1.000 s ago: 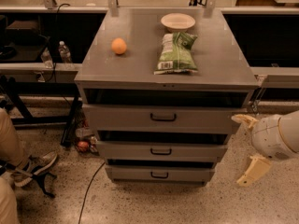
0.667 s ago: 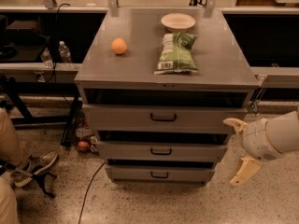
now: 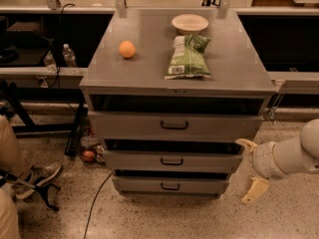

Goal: Open middle drawer

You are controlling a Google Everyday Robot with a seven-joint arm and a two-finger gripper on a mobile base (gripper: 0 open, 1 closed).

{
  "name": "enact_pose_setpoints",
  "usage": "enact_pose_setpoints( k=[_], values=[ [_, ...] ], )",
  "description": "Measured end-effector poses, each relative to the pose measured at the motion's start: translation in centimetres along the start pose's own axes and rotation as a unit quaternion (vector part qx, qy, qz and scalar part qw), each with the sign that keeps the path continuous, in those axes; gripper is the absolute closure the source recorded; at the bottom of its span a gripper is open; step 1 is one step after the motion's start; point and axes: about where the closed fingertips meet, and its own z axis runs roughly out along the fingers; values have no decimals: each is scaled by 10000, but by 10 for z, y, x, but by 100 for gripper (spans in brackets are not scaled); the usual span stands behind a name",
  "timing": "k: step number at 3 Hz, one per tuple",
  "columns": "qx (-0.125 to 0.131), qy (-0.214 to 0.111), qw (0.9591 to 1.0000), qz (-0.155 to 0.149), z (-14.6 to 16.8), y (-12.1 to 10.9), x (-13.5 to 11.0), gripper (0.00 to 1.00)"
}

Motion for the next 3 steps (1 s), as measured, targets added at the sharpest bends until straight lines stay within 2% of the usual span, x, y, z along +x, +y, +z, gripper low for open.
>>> enact_pose_setpoints(
  k=[1, 2, 3],
  values=[
    [-54, -56, 10000, 42, 16, 0, 19, 0],
    [-222, -188, 9995, 87, 62, 4, 54, 0],
    [-223, -188, 9995, 87, 63, 4, 54, 0]
  ],
)
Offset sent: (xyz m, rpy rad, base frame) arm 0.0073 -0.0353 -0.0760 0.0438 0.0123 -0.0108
